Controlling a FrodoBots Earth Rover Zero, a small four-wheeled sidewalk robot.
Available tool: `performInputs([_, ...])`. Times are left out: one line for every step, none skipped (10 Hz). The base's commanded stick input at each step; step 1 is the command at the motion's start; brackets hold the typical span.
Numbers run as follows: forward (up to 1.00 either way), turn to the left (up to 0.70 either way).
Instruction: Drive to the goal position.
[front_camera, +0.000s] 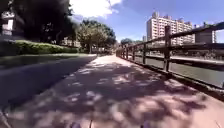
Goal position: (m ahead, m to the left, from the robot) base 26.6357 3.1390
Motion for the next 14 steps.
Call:
performInputs([0.85, 0.00])
performInputs([0.85, 0.00])
performInputs([0.85, 0.00])
performInputs([0.85, 0.00])
performInputs([0.85, 0.00])
performInputs([0.85, 0.00])
performInputs([0.85, 0.00])
performInputs([0.85, 0.00])
performInputs([0.85, 0.00])
performInputs([0.85, 0.00])
performInputs([0.85, 0.00])
performInputs([0.85, 0.00])
performInputs([0.85, 0.00])
performInputs([0.85, 0.00])
